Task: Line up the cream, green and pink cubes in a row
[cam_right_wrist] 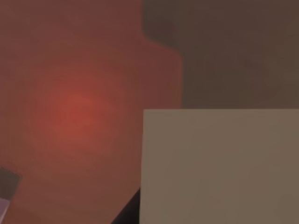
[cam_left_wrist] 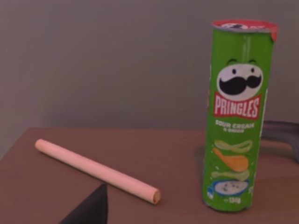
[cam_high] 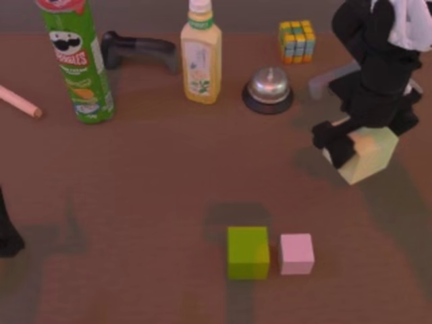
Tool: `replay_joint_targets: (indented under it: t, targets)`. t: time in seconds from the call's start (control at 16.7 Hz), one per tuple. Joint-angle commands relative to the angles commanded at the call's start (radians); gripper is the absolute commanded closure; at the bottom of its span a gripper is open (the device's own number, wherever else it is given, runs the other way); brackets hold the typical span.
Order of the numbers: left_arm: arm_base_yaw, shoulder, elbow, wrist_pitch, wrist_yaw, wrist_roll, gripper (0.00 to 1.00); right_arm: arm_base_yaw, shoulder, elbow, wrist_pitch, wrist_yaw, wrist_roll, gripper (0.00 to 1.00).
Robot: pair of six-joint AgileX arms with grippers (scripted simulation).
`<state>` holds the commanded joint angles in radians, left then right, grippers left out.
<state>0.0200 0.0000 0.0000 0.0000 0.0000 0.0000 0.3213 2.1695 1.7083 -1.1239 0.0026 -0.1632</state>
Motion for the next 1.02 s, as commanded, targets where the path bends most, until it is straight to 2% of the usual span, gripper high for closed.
replay_joint_targets:
  t: [0.6, 0.78, 1.02]
  targets:
    - [0.000, 0.000, 0.000, 0.000, 0.000, 0.000, 0.00, 0.494, 0.206, 0.364, -0.186, -0.001, 0.907, 1.00]
    - [0.000, 0.000, 0.000, 0.000, 0.000, 0.000, 0.00, 0.598, 0.228, 0.437, -0.211, 0.003, 1.074, 1.00]
    - [0.000, 0.000, 0.000, 0.000, 0.000, 0.000, 0.00, 0.651, 0.236, 0.474, -0.221, 0.008, 1.149, 1.00]
